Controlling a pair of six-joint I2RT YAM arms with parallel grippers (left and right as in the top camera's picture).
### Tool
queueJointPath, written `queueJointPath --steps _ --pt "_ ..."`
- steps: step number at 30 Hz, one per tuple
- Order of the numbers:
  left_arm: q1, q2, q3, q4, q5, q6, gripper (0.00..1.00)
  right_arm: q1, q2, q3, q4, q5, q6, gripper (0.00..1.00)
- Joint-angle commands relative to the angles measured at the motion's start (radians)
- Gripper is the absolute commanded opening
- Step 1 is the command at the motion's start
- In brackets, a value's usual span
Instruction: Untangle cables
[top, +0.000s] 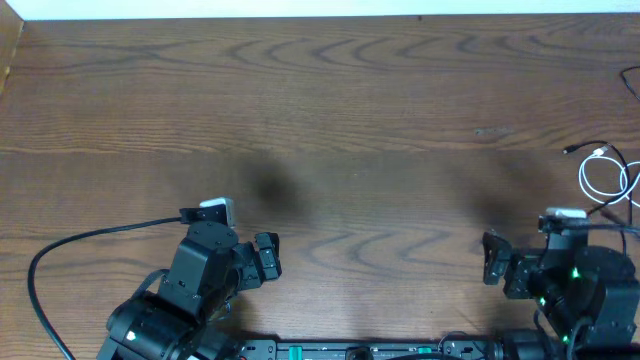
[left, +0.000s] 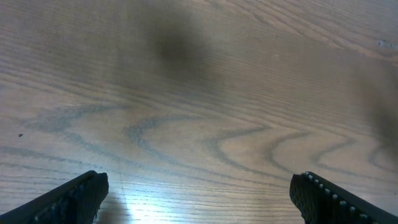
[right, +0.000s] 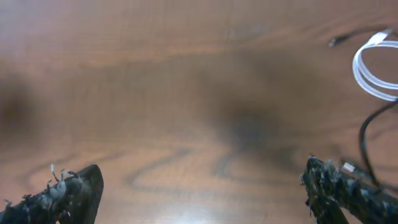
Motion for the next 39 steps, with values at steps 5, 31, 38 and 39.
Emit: queueJointPath --steps 5,31,38,39 --pt "-0.002 -0.002 -0.004 0.001 0.002 -0.008 0.98 0.015 -0.21 -0.23 0.288 0.041 -0.011 0.99" --pt "-0.002 -0.002 -0.004 0.001 0.002 -0.008 0.98 0.076 -0.4 -0.755 0.951 0.065 -0.011 0.99" --pt "-0.002 -0.002 -0.004 0.001 0.002 -0.008 0.98 0.076 -0.398 -0.755 0.949 0.065 -0.011 0.99" --pt "-0.002 -0.002 -0.004 0.001 0.002 -0.008 0.98 0.076 -0.398 -0.755 0.949 0.065 -0.011 0.99"
